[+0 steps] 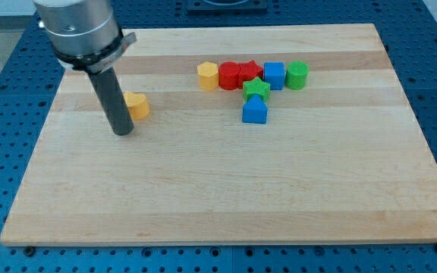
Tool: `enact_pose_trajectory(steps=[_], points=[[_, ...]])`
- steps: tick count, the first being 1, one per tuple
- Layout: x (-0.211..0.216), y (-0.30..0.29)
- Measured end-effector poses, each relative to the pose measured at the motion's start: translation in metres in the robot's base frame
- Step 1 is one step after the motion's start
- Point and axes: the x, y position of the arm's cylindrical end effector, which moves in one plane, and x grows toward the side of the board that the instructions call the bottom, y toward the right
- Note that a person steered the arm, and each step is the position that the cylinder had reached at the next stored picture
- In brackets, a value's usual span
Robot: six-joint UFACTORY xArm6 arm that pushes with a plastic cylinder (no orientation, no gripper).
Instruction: Push the yellow heart to the bottom of blue triangle
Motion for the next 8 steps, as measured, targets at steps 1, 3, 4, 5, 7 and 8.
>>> enact_pose_trajectory(steps=[1, 3, 4, 5, 7, 8], points=[[0.0, -0.021], [-0.058, -0.042], [-0.066, -0.027], [-0.066, 0.005], [-0.034, 0.041], [-0.017, 0.041]])
